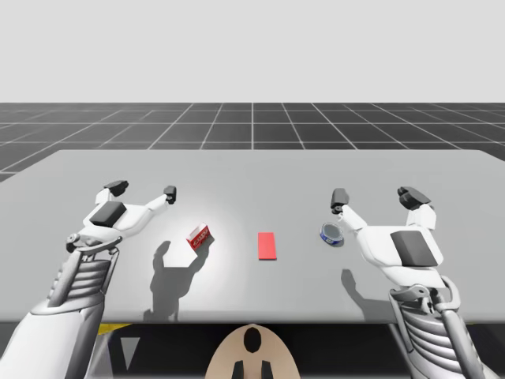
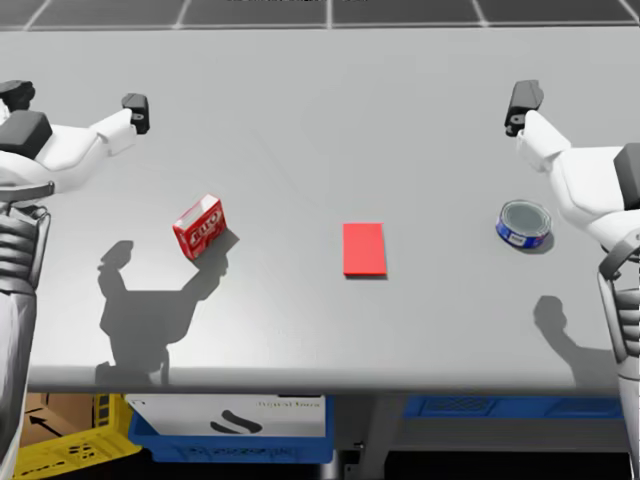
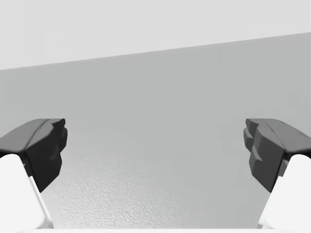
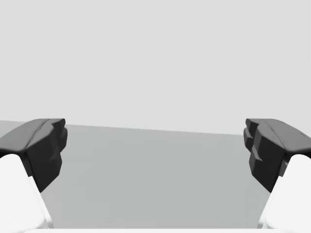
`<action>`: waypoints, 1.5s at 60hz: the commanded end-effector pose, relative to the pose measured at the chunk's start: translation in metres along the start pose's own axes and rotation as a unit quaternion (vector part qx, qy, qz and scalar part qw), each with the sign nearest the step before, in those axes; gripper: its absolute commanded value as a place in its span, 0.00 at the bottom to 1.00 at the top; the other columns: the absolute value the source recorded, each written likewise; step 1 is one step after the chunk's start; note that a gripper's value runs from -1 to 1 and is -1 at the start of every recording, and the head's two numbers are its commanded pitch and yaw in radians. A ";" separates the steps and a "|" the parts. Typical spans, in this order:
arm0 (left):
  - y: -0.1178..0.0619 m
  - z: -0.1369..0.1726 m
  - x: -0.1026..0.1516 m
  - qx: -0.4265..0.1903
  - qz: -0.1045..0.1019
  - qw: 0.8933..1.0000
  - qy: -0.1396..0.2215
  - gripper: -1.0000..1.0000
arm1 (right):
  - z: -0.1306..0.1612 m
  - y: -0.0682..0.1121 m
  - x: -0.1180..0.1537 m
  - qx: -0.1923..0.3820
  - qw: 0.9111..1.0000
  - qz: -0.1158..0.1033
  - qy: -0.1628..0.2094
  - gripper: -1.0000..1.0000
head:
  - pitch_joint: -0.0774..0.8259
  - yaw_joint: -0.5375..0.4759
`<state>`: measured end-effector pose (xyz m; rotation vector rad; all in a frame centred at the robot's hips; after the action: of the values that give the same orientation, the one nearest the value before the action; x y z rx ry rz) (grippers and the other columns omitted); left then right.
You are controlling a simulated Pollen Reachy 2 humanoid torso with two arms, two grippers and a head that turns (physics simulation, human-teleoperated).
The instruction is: Look at the card. If it is red, pick the object on the left. If it is green, pick the object on the right.
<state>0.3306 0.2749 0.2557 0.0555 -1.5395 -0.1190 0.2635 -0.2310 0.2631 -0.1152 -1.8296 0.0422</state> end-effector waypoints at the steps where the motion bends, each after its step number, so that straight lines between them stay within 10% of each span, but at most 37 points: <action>1: 0.000 0.000 0.000 0.000 0.000 1.000 0.002 0.00 | 0.001 0.002 0.000 0.000 1.000 -0.005 0.001 0.00 | 0.88 0.62; 31: -0.007 0.004 0.001 -0.016 0.008 1.000 0.001 0.00 | 0.000 0.005 -0.011 0.002 1.000 -0.002 0.011 0.00 | 0.85 0.79; 49: -0.019 0.078 0.024 -0.145 0.038 0.989 0.002 0.00 | -0.005 0.002 -0.022 -0.005 1.000 -0.003 0.021 0.00 | 0.85 0.80; 67: -0.005 0.120 -0.036 -0.203 -0.007 0.977 0.067 0.00 | -0.005 0.002 -0.023 -0.007 1.000 0.000 0.021 0.00 | 0.85 0.79; 90: -0.020 0.091 -0.087 -0.220 0.001 0.966 0.139 0.00 | -0.006 0.001 -0.023 -0.014 1.000 0.003 0.017 0.00 | 0.84 0.79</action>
<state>0.2262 0.2752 0.1827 -0.2628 -1.2354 -0.4236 0.2754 -0.2341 0.2441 -0.1467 -1.7968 0.0325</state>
